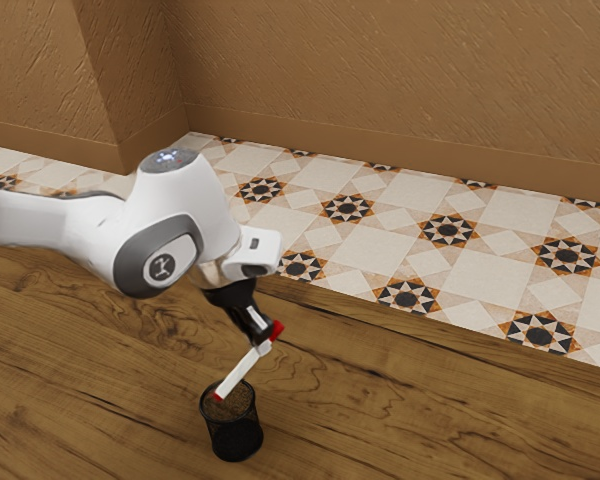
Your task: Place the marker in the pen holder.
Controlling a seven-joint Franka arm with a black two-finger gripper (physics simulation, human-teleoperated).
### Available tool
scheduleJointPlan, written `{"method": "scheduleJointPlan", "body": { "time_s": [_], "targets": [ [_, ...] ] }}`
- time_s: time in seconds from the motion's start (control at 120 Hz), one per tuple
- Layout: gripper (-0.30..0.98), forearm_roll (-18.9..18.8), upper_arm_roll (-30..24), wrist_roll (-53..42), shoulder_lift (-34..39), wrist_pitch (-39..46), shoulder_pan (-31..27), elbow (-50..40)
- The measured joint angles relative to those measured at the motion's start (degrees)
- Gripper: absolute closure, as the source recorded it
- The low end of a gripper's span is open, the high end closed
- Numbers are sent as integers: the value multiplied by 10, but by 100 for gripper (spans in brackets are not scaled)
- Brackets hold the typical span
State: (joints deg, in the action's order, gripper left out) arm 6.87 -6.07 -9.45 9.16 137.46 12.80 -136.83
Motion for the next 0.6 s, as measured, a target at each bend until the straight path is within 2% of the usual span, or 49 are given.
{"method": "scheduleJointPlan", "body": {
  "time_s": [0.2,0.542,0.6],
  "targets": [
    [79,-2,0,8,-8,47,-1,-26],
    [79,3,-4,18,28,72,2,-85],
    [73,4,-4,19,35,72,3,-92]
  ]
}}
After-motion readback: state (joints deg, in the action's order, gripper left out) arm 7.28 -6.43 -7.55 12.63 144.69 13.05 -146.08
